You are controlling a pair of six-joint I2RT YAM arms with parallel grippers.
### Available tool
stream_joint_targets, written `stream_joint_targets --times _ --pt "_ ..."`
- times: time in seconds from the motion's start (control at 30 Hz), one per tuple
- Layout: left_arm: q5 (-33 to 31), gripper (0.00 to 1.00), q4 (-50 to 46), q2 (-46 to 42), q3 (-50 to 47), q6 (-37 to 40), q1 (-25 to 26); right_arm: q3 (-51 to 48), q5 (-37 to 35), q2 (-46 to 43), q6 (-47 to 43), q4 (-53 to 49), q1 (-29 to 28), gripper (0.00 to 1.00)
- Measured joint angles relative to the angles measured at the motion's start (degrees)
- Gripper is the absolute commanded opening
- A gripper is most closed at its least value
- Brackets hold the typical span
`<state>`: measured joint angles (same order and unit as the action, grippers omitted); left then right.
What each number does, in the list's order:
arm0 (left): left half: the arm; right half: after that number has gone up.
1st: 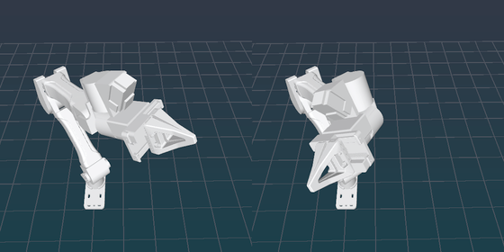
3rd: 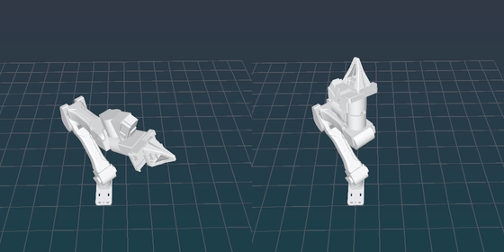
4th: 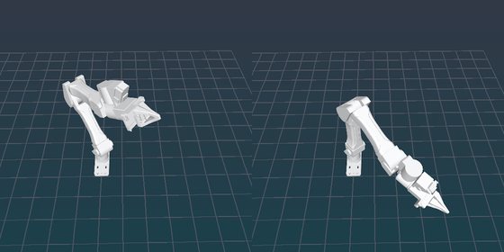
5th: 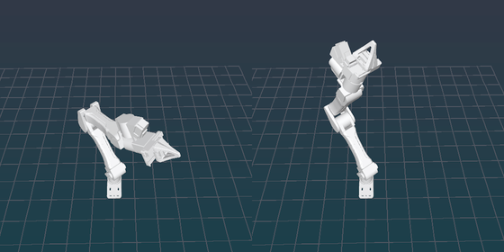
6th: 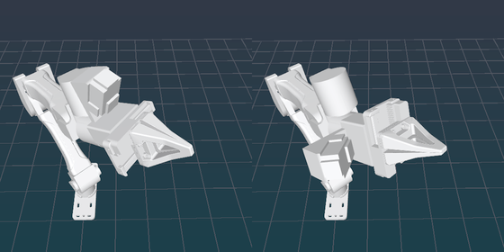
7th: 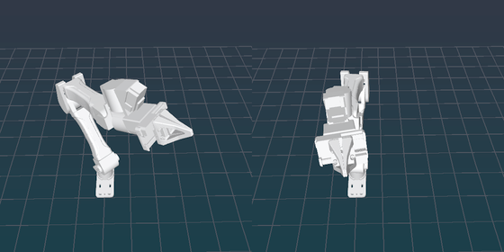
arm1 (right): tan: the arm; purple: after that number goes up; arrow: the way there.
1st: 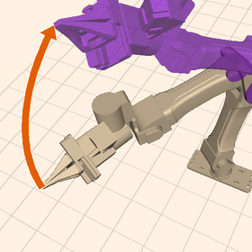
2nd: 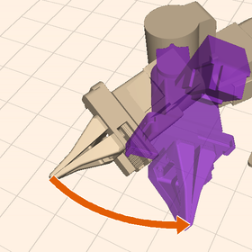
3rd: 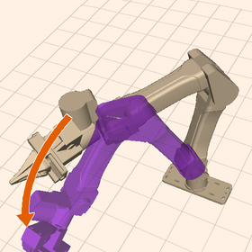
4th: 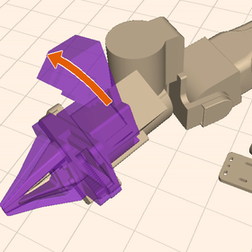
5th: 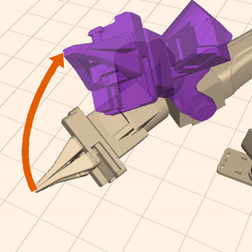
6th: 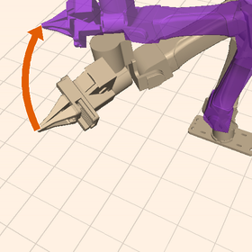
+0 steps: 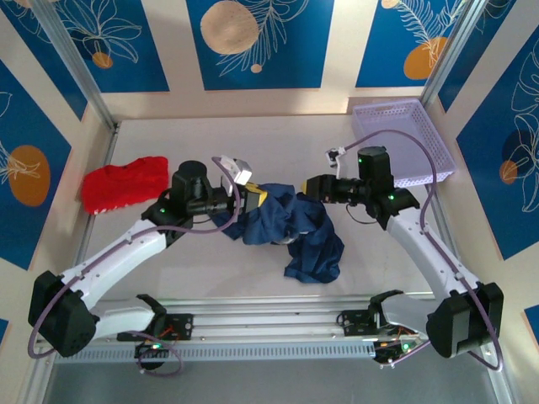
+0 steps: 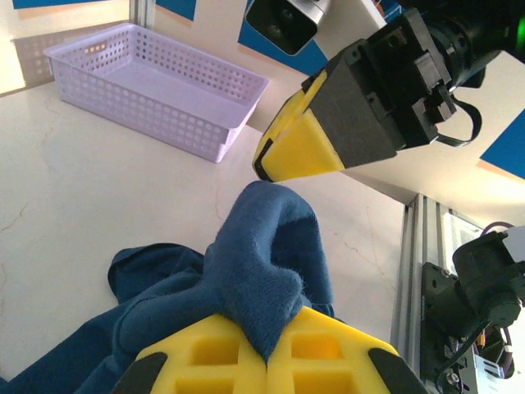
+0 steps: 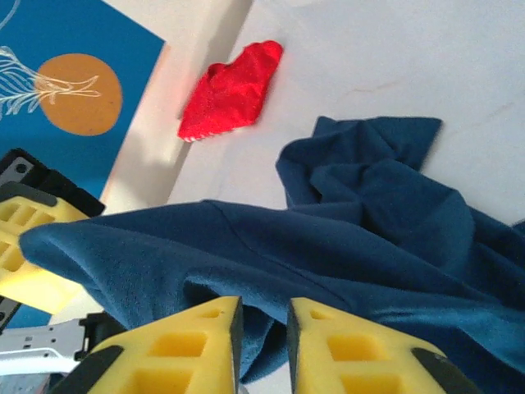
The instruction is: Fold the inside-out t-shirt
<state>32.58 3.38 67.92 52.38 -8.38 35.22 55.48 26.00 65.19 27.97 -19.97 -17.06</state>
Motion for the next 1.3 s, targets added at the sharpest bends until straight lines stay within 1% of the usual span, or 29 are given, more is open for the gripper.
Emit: stream_joint_targets --times 0.2,0.27,0.47,0.63,0.7,0.77,0.83,0.9,1.0,1.2,1.27,1.3 --pt "0.0 0.0 -0.9 0.0 0.0 0.0 0.0 -2.0 -3.3 -5.4 -2.7 -2.0 -3.2 0.44" --pt "-0.1 0.0 -1.2 0.0 0.0 0.0 -0.1 -2.6 -4.1 -6.2 -3.2 -2.2 -5.4 0.47" --pt "-0.3 0.0 -1.3 0.0 0.0 0.0 -0.1 -3.1 -8.9 -5.3 -3.7 -2.1 -12.5 0.51" --pt "-0.3 0.0 -1.3 0.0 0.0 0.0 -0.1 -3.1 -14.4 -2.5 -3.8 -2.2 -15.9 0.52" --pt "-0.3 0.0 -1.3 0.0 0.0 0.0 -0.1 -3.0 -16.6 -1.4 -3.9 -2.4 -16.9 0.5" --pt "-0.3 0.0 -1.3 0.0 0.0 0.0 -0.1 -3.0 -18.4 -0.7 -4.2 -2.5 -17.6 0.38" --pt "-0.5 0.0 -1.4 0.0 0.0 0.0 -0.1 -2.8 -19.7 -0.5 -4.4 -2.6 -17.9 0.28" --pt "-1.0 0.0 -1.6 0.0 0.0 0.0 -0.2 -2.4 -20.8 -0.6 -4.5 -2.8 -17.9 0.23" --pt "-1.6 0.0 -2.2 0.0 0.0 0.0 -0.2 -1.9 -21.8 -1.2 -5.1 -3.0 -17.8 0.22" --pt "-2.1 0.0 -2.4 0.0 0.0 0.4 -0.2 -1.5 -21.2 -2.8 -5.4 -3.4 -16.0 0.29" --pt "-2.2 0.0 -2.4 0.0 0.0 0.5 -0.2 -1.5 -21.0 -2.8 -5.3 -3.3 -15.6 0.29" --pt "-2.2 0.0 -2.4 0.0 0.0 0.7 -0.2 -1.5 -20.9 -2.8 -5.4 -3.3 -15.4 0.27"
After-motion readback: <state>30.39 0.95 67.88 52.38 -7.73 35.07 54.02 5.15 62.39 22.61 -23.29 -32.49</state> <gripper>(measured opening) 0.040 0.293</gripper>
